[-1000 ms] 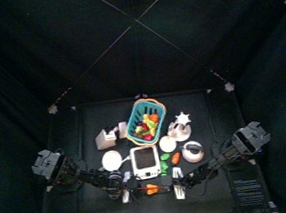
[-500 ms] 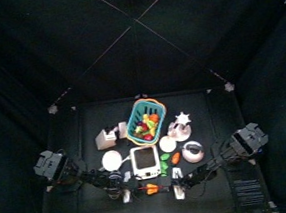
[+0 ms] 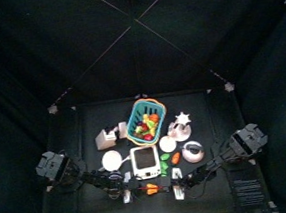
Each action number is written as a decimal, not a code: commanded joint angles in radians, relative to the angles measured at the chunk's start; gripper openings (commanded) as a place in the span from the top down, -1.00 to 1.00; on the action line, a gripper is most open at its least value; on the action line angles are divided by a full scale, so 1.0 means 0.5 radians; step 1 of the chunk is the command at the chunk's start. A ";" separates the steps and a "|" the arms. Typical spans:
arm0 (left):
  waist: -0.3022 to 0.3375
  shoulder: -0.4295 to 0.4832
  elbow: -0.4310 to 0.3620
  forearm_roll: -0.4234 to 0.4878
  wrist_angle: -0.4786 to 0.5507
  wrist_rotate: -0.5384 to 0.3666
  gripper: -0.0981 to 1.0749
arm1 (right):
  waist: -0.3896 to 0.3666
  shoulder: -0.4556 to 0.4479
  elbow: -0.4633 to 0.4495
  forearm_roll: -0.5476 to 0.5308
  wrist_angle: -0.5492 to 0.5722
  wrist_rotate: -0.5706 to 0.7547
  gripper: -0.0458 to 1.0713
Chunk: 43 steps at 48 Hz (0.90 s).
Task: Cut squash
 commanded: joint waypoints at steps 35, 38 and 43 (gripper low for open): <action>0.009 -0.009 -0.028 -0.034 0.009 0.003 0.02 | -0.025 -0.003 -0.055 0.000 -0.006 0.000 0.56; 0.006 -0.028 -0.034 -0.034 0.012 0.006 0.02 | -0.021 -0.015 -0.058 0.000 -0.003 -0.015 0.56; 0.009 -0.071 -0.046 -0.031 0.021 0.006 0.02 | -0.018 -0.067 -0.061 0.000 0.003 -0.018 0.56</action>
